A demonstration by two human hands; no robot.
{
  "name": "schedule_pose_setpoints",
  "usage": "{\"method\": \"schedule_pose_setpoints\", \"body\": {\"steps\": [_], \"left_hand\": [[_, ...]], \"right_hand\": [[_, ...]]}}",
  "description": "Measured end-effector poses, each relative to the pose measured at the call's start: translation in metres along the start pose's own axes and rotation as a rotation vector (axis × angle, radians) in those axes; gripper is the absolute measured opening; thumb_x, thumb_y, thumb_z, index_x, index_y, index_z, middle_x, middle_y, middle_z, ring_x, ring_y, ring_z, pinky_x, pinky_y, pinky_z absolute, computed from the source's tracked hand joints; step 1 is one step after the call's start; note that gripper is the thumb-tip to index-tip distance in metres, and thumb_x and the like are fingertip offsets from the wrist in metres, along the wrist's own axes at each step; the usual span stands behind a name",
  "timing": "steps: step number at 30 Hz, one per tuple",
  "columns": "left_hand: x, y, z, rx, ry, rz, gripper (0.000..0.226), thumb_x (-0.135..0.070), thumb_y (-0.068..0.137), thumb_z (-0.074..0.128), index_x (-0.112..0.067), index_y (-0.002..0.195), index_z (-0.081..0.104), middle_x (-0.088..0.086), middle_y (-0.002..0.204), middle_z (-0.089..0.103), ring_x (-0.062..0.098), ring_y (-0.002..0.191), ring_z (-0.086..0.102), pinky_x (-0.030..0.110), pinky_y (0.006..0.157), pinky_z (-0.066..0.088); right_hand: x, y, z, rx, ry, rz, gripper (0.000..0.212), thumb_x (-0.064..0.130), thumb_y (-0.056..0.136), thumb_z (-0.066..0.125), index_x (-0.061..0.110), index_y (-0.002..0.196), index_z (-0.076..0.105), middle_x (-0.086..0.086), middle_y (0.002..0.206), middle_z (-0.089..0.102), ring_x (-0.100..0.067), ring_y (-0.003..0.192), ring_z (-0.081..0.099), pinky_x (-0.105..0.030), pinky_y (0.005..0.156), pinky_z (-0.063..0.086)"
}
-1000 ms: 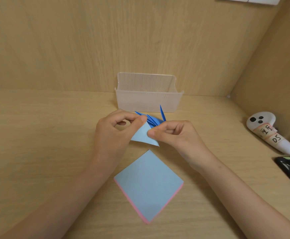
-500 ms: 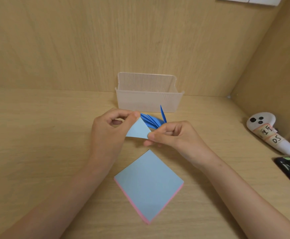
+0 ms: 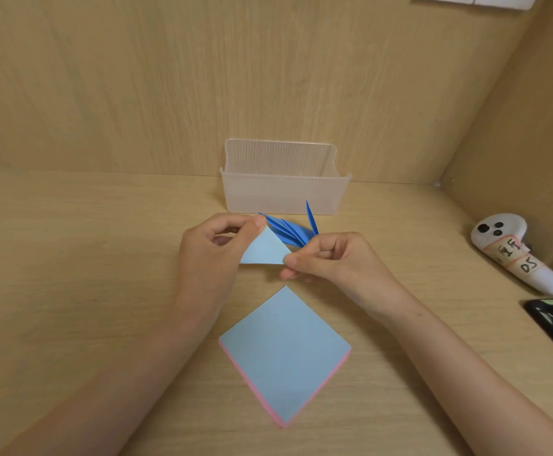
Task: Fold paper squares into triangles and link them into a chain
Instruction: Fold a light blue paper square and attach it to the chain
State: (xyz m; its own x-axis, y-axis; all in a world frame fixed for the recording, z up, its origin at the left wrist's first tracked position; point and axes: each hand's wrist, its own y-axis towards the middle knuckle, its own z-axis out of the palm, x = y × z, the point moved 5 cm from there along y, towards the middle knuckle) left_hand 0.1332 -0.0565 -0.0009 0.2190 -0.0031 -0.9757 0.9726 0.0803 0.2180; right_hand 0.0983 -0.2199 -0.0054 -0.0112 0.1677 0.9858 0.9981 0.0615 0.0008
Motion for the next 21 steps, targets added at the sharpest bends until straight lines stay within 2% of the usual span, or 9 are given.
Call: {"method": "schedule_pose_setpoints", "body": {"steps": [5, 9, 12, 15, 18, 21], "left_hand": [[0.0, 0.0, -0.001, 0.0, 0.019, 0.008, 0.009, -0.019, 0.081, 0.072, -0.02, 0.073, 0.072, -0.012, 0.074, 0.071, -0.002, 0.069, 0.061, 0.009, 0.066, 0.043], [-0.002, -0.001, -0.001, 0.002, 0.031, 0.03, 0.01, -0.018, 0.081, 0.072, -0.021, 0.072, 0.071, -0.006, 0.078, 0.07, -0.002, 0.067, 0.058, 0.009, 0.064, 0.042], [-0.005, 0.001, -0.003, -0.025, 0.019, 0.038, 0.01, -0.017, 0.082, 0.071, -0.019, 0.072, 0.07, -0.007, 0.074, 0.068, -0.004, 0.063, 0.056, 0.007, 0.062, 0.041], [-0.008, 0.009, -0.014, -0.09, 0.006, 0.04, 0.008, -0.017, 0.085, 0.068, -0.015, 0.078, 0.07, -0.011, 0.071, 0.064, -0.009, 0.061, 0.053, 0.004, 0.061, 0.038], [-0.009, 0.011, -0.016, -0.072, 0.008, 0.041, 0.008, -0.017, 0.085, 0.068, -0.014, 0.077, 0.07, -0.011, 0.071, 0.064, -0.008, 0.062, 0.053, 0.004, 0.061, 0.038], [-0.007, 0.004, -0.006, 0.008, 0.038, 0.051, 0.008, -0.015, 0.082, 0.07, -0.015, 0.075, 0.071, -0.009, 0.073, 0.068, -0.005, 0.065, 0.057, 0.007, 0.063, 0.041]], "right_hand": [[-0.001, 0.0, 0.0, -0.015, -0.048, -0.017, 0.017, 0.015, 0.081, 0.072, 0.007, 0.067, 0.066, -0.006, 0.07, 0.073, -0.008, 0.066, 0.062, -0.015, 0.069, 0.046], [-0.002, 0.0, -0.002, -0.042, -0.123, -0.039, 0.024, 0.025, 0.081, 0.073, 0.013, 0.062, 0.065, -0.01, 0.068, 0.072, -0.019, 0.065, 0.051, -0.031, 0.071, 0.041], [-0.001, -0.002, -0.001, -0.023, -0.205, -0.07, 0.028, 0.028, 0.085, 0.069, 0.014, 0.061, 0.064, -0.007, 0.067, 0.071, -0.017, 0.064, 0.047, -0.029, 0.067, 0.037], [-0.002, -0.004, 0.0, -0.001, -0.263, -0.095, 0.029, 0.027, 0.086, 0.067, 0.009, 0.064, 0.066, -0.007, 0.069, 0.071, -0.018, 0.065, 0.051, -0.029, 0.067, 0.039], [0.0, -0.003, -0.005, -0.074, -0.18, -0.117, 0.023, 0.026, 0.085, 0.068, 0.008, 0.071, 0.068, -0.006, 0.074, 0.072, -0.015, 0.069, 0.061, -0.034, 0.074, 0.048], [0.003, -0.002, -0.007, -0.146, -0.026, -0.148, 0.01, 0.013, 0.086, 0.066, 0.004, 0.085, 0.068, 0.002, 0.076, 0.07, -0.012, 0.066, 0.061, -0.023, 0.065, 0.048]]}}
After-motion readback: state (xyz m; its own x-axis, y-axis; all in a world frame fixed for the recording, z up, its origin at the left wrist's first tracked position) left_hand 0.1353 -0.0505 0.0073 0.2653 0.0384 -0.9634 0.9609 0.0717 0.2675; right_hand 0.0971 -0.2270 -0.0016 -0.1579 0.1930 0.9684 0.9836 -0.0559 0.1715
